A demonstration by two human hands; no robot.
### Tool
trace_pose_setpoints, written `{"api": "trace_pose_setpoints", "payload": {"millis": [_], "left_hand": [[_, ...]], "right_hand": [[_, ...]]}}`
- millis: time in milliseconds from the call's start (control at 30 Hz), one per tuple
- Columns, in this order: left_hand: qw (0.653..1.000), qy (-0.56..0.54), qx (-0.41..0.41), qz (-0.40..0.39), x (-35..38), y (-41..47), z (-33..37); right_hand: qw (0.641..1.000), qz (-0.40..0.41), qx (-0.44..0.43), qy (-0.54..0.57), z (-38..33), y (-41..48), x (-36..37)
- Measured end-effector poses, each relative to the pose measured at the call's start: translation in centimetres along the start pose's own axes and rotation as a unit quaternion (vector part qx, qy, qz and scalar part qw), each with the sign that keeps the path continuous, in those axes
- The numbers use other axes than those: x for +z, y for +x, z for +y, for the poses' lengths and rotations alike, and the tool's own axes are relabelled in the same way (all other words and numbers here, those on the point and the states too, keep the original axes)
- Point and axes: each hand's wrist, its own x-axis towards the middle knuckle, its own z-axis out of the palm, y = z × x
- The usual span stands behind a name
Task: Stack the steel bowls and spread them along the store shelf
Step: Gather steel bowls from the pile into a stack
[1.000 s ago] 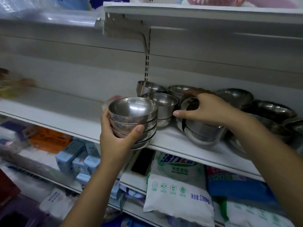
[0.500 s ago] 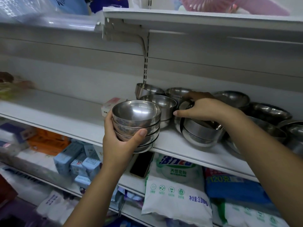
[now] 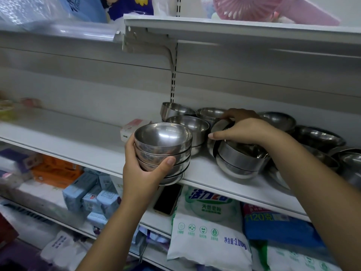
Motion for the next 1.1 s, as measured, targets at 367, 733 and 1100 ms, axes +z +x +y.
{"api": "trace_pose_setpoints", "payload": {"millis": [367, 733, 1100], "left_hand": [[1.0, 0.004, 0.002, -0.004, 0.1, 0.0, -0.2], [1.0, 0.002, 0.003, -0.019, 0.0, 0.0, -0.1], [0.999, 0.017, -0.003, -0.039, -0.4, 0.0, 0.5]], "right_hand": [[0.968, 0.152, 0.011, 0.201, 1.3, -1.6, 0.4], [0.883, 0.234, -0.066, 0.402, -2.2, -3.5, -0.7], [0.922, 0.062, -0.046, 0.379, -7.9, -1.1, 0.4]]}}
